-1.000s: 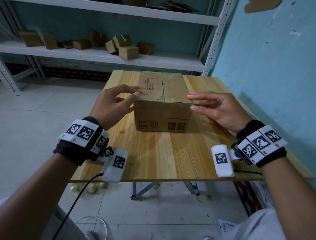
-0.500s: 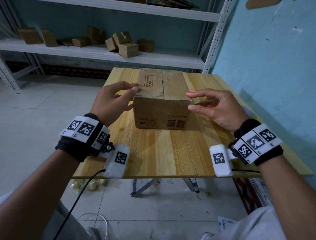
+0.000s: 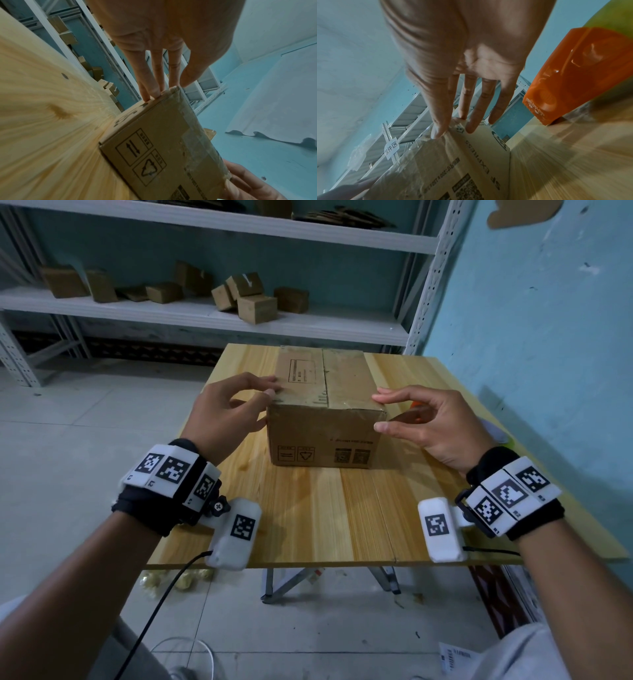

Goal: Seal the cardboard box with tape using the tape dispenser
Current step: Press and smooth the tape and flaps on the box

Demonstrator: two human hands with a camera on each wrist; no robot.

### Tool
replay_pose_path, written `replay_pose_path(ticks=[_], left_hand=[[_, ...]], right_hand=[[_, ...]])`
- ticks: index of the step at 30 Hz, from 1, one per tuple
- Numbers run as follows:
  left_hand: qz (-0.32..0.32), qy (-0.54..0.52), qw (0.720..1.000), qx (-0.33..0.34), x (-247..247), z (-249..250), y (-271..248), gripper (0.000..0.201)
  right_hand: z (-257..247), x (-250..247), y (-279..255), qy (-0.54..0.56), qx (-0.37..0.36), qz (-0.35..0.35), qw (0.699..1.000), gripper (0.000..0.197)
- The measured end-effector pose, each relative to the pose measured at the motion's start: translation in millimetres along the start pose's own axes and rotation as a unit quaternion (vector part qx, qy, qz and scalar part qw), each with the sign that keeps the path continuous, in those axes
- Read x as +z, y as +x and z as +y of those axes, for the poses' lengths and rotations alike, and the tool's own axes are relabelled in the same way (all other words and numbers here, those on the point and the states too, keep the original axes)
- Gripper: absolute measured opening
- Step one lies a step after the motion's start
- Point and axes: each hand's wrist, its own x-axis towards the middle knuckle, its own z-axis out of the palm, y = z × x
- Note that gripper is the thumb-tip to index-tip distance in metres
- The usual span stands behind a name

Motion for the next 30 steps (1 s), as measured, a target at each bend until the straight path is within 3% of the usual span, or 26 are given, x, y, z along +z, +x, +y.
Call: replay_pose_path(ticks=[12, 17, 20, 25, 30], left_hand=[[0.007, 0.050, 0.999, 0.015, 0.5, 3.5, -2.3, 0.015], [0.012, 0.144, 0.988, 0.056, 6.7, 6.0, -3.6, 0.022], [0.035, 0.181, 0.981, 0.058, 13.7, 7.5, -3.6, 0.023], [0.062, 0.250, 0.965, 0.051, 23.7, 11.9, -1.9, 0.030], [0.086, 0.283, 0.955, 0.032, 31.2, 16.6, -0.8, 0.035]], right_hand=[[-8.0, 5.4, 0.0, -0.012, 0.019, 0.017, 1.000, 0.032], [-19.1, 18.7, 3.1, -0.097, 0.015, 0.074, 0.992, 0.023], [-25.3, 26.7, 6.4, -0.140, 0.009, 0.116, 0.983, 0.028], [-34.2, 37.8, 9.7, -0.223, 0.025, 0.124, 0.967, 0.040], [-37.2, 42.0, 11.9, -0.228, 0.028, 0.131, 0.964, 0.036]])
